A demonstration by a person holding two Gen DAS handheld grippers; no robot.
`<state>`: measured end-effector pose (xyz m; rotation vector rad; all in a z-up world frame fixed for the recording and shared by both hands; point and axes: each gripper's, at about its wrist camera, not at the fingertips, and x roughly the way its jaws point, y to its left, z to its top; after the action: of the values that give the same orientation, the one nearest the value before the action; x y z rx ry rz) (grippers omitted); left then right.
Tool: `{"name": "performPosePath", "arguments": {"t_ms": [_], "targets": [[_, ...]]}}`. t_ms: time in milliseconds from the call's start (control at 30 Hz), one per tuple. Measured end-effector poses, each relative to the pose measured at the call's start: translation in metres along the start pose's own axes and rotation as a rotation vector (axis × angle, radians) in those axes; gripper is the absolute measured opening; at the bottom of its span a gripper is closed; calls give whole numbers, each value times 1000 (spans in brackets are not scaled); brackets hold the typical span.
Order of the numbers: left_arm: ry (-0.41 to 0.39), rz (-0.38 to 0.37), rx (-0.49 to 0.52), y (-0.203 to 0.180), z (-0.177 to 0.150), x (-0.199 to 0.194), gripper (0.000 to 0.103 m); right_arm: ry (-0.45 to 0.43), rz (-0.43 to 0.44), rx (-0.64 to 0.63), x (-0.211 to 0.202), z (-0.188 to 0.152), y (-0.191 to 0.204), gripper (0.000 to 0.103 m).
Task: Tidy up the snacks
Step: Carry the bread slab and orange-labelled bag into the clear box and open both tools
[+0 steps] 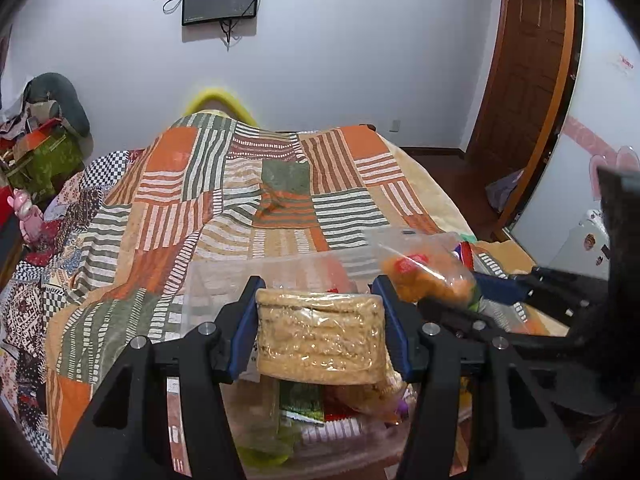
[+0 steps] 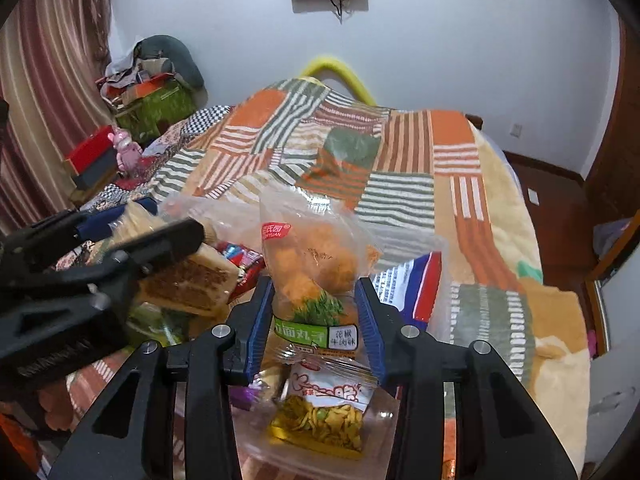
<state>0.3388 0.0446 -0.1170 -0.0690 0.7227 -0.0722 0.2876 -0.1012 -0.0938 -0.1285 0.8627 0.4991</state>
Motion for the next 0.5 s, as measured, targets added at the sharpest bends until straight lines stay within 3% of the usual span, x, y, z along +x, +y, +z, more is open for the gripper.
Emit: {"name": "performPosePath", "arguments": {"t_ms": [233,500], "targets": [[71,-17,-41,6,-5,8,61,6,5,16,-9,-2,-9,50],[24,-21,-28,5,-13,-38,70,-50,-19,-13,-51,-14,-14,59]]}}
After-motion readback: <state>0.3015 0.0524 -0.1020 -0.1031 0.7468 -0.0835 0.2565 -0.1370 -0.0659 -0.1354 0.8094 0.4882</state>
